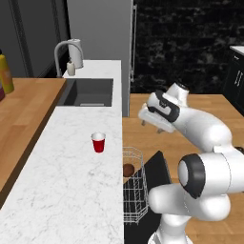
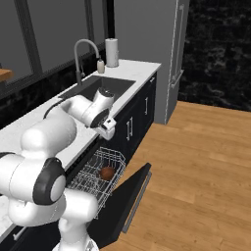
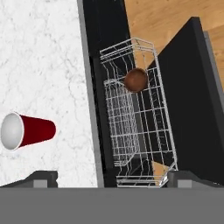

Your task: Pick up the cup and bowl from the counter, place them in the dishwasher, and close the dishwasher door.

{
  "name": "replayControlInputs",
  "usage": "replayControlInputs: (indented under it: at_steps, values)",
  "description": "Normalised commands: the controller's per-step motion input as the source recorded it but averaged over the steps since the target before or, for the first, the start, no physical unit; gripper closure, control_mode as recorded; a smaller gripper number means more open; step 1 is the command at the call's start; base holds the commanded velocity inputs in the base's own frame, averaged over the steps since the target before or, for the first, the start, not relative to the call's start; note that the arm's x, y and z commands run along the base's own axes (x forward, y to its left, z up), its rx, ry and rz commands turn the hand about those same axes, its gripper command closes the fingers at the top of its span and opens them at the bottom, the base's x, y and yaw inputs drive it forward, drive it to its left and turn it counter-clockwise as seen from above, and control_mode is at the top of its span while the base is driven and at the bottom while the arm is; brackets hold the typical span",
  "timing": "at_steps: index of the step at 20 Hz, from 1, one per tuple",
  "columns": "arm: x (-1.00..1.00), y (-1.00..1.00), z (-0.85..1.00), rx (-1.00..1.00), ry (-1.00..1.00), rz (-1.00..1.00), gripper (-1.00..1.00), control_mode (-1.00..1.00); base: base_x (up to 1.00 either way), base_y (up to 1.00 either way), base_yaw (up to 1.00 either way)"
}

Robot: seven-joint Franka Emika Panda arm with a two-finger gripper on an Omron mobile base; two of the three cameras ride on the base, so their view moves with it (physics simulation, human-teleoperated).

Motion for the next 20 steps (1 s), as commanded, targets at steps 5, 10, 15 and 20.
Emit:
replayControlInputs:
  at_steps: [5, 10, 15, 20]
  values:
    - [0.00, 0.72, -0.07, -0.08, 0.00, 0.00, -1.00, -1.00, 0.00, 0.00, 0.00]
    - [0.13, 0.61, -0.08, -0.10, 0.13, 0.00, -1.00, -1.00, 0.00, 0.00, 0.00]
    - [0.37, 0.69, -0.07, -0.13, 0.18, 0.00, -1.00, -1.00, 0.00, 0.00, 0.00]
    - [0.56, 0.37, 0.00, -0.09, 0.24, 0.00, -1.00, -1.00, 0.00, 0.00, 0.00]
